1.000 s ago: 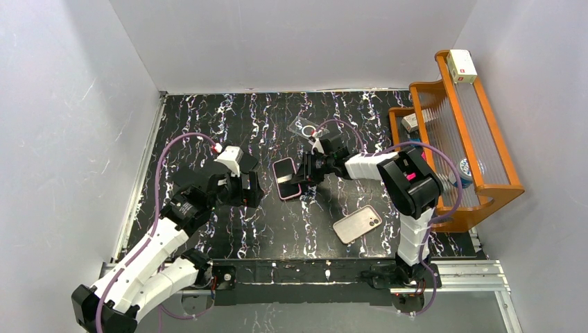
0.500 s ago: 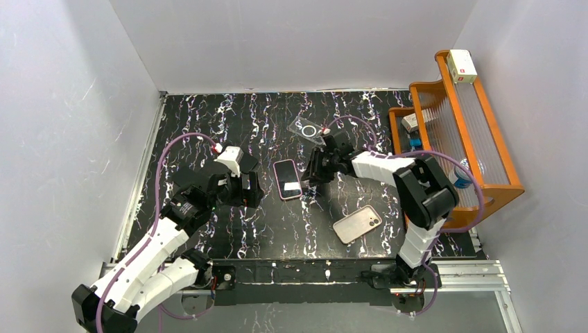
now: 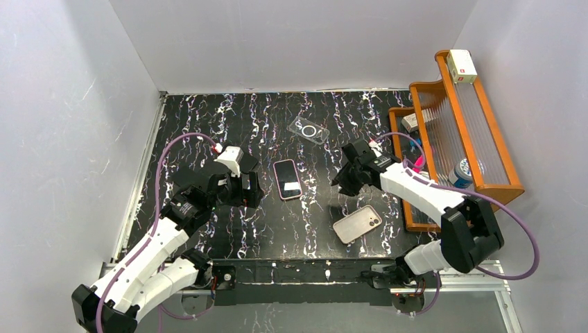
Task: Put the phone into the phone case
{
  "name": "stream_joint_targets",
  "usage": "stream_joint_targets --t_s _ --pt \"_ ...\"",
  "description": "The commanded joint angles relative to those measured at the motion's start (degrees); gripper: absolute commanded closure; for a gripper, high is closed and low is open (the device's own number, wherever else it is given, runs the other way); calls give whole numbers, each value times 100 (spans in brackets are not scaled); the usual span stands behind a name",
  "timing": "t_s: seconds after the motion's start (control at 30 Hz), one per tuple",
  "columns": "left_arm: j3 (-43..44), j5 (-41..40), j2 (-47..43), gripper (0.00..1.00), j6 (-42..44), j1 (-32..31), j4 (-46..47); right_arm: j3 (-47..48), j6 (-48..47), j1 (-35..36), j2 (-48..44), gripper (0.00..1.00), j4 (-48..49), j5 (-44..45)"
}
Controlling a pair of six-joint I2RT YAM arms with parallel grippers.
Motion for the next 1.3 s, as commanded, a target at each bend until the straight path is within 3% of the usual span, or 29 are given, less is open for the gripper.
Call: stream_joint_targets --t_s 0.0,0.3,0.5,0.93,1.0,1.1,1.27 --pt "1 -76 -92 2 81 4 -52 -217 1069 -21 -293 55 -955 776" --pt "-10 -133 -102 2 82 4 -55 -564 2162 -11 -481 53 -1886 1052" --pt "-25 -215 -103 2 67 4 -60 -1023 2168 -11 -456 52 -1502 807" --pt "7 -503 18 2 7 4 -162 -1041 1849 -10 94 57 -1044 780" --pt "27 -606 40 2 -11 4 -202 -1072 1672 -1 116 64 -831 759" --pt "43 -821 35 2 -67 4 -260 -1084 1371 39 108 82 -461 594" --pt "70 -1272 77 2 -218 4 -383 -1235 568 237 11 89 563 13"
